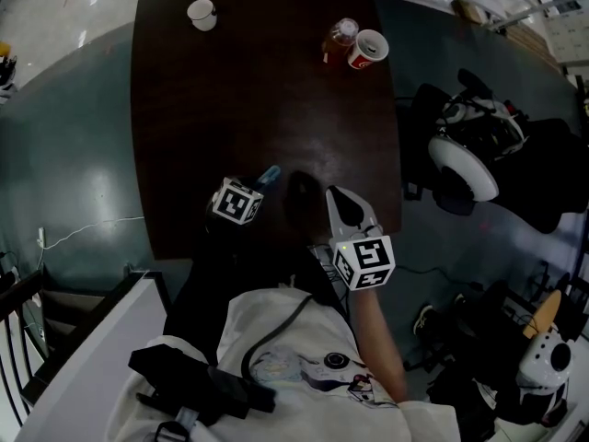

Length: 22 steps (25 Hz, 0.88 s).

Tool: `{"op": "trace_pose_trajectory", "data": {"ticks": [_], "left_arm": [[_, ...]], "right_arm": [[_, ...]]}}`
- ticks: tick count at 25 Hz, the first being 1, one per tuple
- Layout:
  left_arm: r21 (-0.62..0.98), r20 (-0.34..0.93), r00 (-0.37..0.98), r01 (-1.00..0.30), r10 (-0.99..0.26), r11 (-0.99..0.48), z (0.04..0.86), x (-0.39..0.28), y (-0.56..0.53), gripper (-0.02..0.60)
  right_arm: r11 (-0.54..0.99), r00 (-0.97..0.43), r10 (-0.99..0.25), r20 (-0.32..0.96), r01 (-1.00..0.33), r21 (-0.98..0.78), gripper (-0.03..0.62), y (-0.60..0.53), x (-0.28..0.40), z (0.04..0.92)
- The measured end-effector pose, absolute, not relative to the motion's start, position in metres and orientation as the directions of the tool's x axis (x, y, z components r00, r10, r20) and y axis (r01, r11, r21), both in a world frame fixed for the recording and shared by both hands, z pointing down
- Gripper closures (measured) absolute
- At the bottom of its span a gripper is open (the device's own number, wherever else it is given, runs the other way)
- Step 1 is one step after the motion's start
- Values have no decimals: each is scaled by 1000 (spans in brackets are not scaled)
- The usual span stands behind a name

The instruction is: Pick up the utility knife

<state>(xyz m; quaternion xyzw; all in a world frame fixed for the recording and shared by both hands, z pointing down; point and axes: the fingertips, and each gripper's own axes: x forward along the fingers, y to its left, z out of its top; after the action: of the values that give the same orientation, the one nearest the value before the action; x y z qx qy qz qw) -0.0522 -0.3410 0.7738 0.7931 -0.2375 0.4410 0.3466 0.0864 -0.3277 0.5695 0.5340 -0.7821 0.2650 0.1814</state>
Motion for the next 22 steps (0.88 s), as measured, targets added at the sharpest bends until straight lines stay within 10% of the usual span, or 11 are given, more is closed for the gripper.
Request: {"op": "trace_pose_trajectory", "data": {"ticks": [22], "left_arm": [[239, 751, 531, -772, -393, -589, 710, -46, -351, 512]], "right_arm": [[302, -377, -751, 541, -926, -226, 592, -322, 97, 564]]}}
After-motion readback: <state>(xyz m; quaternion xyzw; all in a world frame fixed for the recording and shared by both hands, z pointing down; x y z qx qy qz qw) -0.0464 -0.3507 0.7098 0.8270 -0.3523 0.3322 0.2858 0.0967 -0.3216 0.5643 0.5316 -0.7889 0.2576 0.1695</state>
